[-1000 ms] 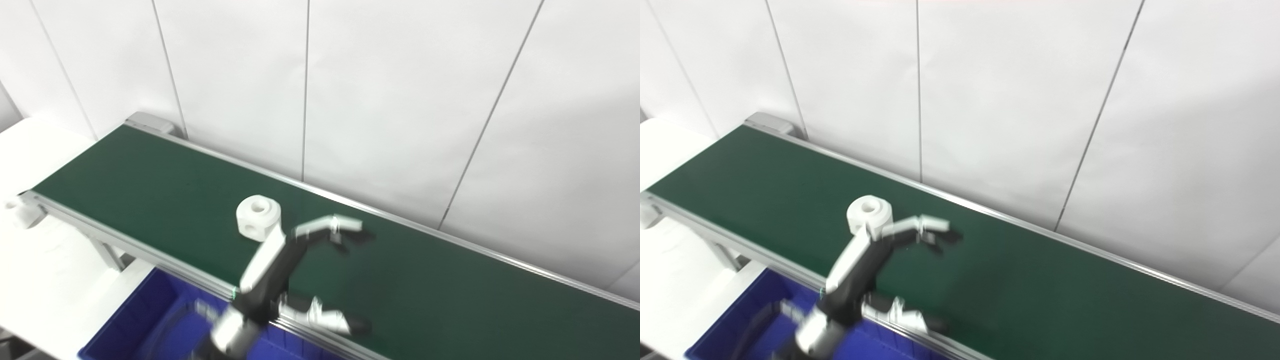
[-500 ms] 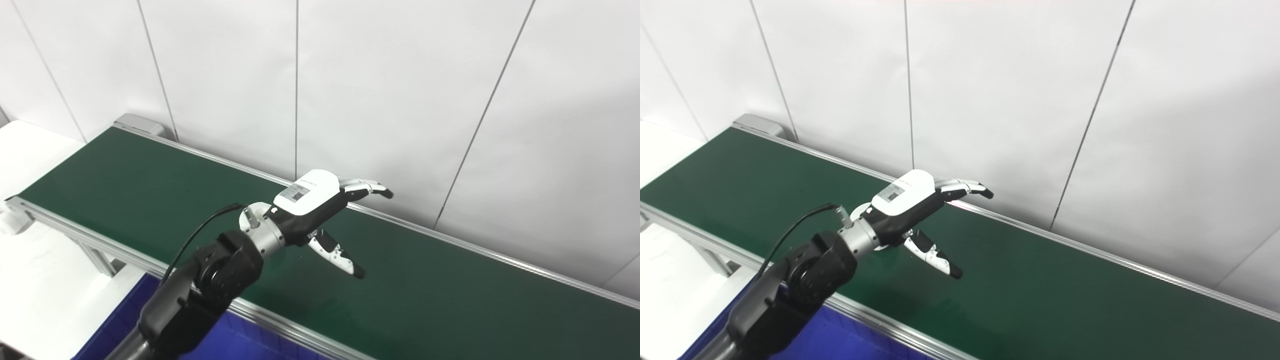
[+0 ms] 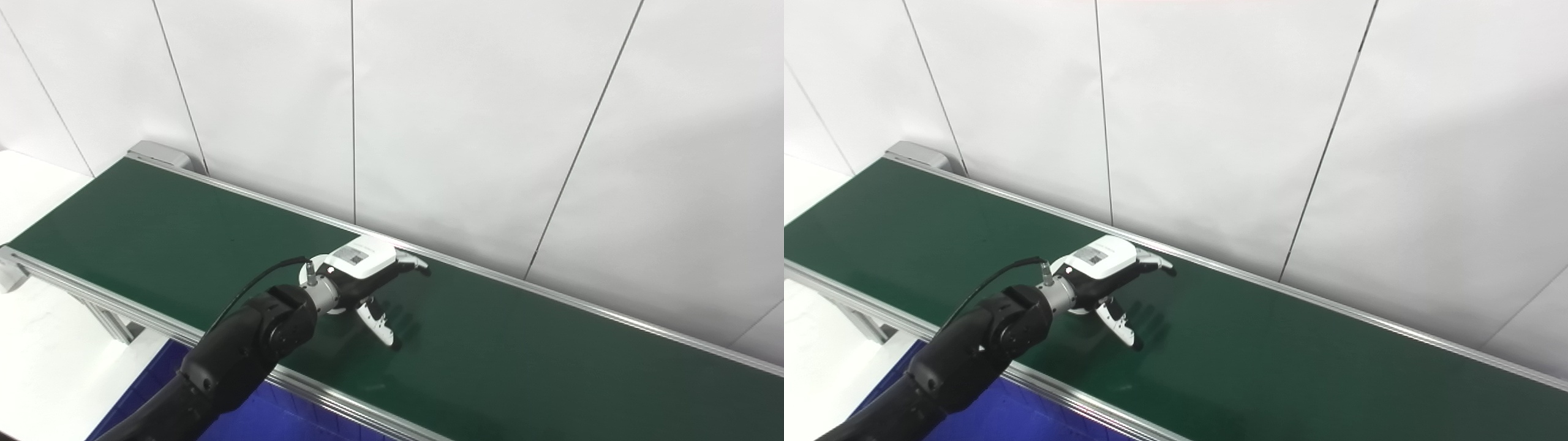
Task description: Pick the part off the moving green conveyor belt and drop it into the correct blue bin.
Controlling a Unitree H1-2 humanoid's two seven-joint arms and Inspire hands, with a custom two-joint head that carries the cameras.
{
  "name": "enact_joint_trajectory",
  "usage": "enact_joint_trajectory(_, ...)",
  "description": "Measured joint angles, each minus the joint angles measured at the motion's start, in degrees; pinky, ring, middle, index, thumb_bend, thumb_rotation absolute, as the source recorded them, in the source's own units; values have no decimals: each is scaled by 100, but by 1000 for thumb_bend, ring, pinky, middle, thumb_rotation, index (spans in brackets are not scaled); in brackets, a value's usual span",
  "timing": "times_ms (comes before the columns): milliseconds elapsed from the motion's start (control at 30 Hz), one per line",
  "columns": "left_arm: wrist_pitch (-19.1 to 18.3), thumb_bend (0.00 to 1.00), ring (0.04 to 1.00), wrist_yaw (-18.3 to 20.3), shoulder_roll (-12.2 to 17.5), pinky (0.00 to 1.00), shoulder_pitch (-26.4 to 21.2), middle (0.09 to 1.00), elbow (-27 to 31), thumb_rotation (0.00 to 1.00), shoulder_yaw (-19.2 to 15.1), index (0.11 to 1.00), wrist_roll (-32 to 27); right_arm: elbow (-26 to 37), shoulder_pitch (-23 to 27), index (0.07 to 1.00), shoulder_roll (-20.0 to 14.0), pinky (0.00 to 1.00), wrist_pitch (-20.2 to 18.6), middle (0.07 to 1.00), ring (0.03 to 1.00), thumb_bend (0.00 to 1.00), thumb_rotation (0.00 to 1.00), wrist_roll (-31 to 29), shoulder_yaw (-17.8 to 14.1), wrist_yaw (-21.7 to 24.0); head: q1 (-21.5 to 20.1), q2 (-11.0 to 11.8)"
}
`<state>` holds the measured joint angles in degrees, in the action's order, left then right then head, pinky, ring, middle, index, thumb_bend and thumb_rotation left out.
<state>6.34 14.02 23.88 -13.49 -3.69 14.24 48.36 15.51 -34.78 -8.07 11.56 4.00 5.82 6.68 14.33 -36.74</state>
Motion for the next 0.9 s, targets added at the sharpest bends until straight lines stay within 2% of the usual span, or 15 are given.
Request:
enact_joint_trajectory(167,1,946,859,-97,30,847,0,868,-299,351,37,837,40,31,-56,1000,-1,994,-9,1000,1000,754,1000,-1,-3,7,-18,-26)
enact_joint_trajectory(300,-3,942,869,-114,188,853,9,871,-379,355,30,841,60,58,-102,1000,-2,990,-27,1000,1000,750,1000,-1,-2,13,-26,-44)
enact_joint_trajectory(433,-25,951,860,-136,352,844,9,866,-426,314,19,836,65,89,-102,1000,-1,996,-73,1000,1000,745,1000,-26,-4,18,-26,-35)
enact_joint_trajectory(600,-28,943,857,-281,411,845,8,860,-530,271,8,836,69,95,-106,1000,-5,993,-120,1000,1000,740,1000,-40,-10,24,-26,-44)
enact_joint_trajectory(900,-341,913,888,-185,503,872,-128,886,-624,226,174,843,376,190,-180,1000,-13,984,-215,1000,1000,759,1000,-29,-21,27,-44,-79)
